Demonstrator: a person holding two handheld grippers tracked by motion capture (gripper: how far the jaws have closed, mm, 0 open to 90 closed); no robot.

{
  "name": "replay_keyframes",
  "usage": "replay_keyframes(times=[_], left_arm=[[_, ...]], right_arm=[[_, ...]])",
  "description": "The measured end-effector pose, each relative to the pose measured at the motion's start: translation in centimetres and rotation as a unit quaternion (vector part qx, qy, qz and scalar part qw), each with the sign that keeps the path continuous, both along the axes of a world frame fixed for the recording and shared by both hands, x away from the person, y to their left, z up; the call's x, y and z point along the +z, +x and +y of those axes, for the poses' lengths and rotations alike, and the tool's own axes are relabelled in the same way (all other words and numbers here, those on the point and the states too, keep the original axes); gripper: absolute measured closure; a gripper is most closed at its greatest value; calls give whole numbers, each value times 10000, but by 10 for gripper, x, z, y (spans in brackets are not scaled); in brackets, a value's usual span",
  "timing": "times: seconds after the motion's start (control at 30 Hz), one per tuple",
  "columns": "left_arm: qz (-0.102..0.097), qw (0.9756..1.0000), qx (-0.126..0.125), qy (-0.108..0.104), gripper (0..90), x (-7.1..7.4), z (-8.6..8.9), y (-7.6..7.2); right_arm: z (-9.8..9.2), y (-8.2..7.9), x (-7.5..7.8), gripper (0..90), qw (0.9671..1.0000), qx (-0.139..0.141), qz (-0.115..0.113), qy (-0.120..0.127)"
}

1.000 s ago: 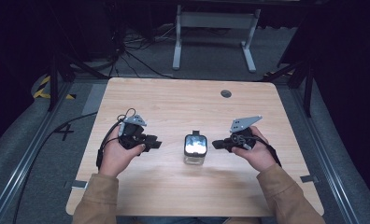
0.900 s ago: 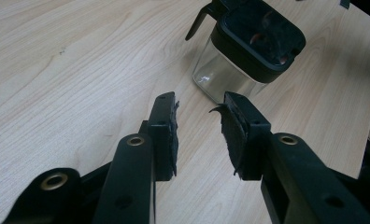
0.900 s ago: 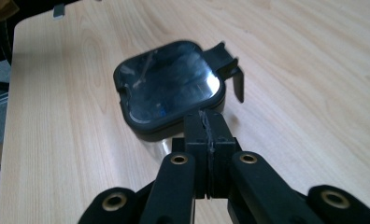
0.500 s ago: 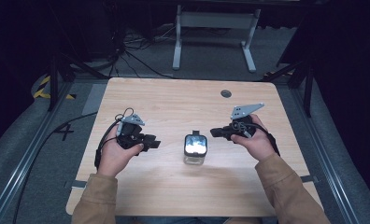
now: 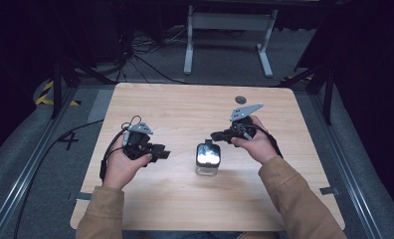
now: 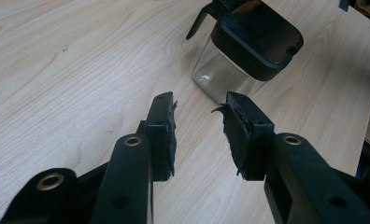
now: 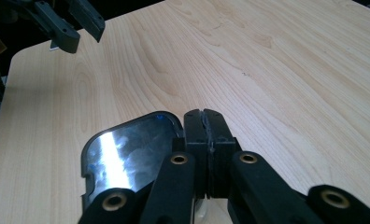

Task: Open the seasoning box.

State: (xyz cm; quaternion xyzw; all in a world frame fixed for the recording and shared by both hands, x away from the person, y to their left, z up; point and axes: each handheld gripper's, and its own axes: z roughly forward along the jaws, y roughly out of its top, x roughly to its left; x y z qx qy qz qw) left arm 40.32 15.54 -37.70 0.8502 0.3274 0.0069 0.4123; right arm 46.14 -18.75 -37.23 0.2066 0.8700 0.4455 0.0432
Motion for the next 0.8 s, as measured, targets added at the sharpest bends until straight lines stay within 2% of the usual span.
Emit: replay_keyframes(times=[0.27,0.8], left_arm=[[-9,10000,-18,-7,635,0,-1,0],[-23,10000,-61,9,635,0,-1,-1]], right_arm=[[11,8,-8,900,9998,60,16,-168],[7,12,-10,900,9999,31,69,-150]])
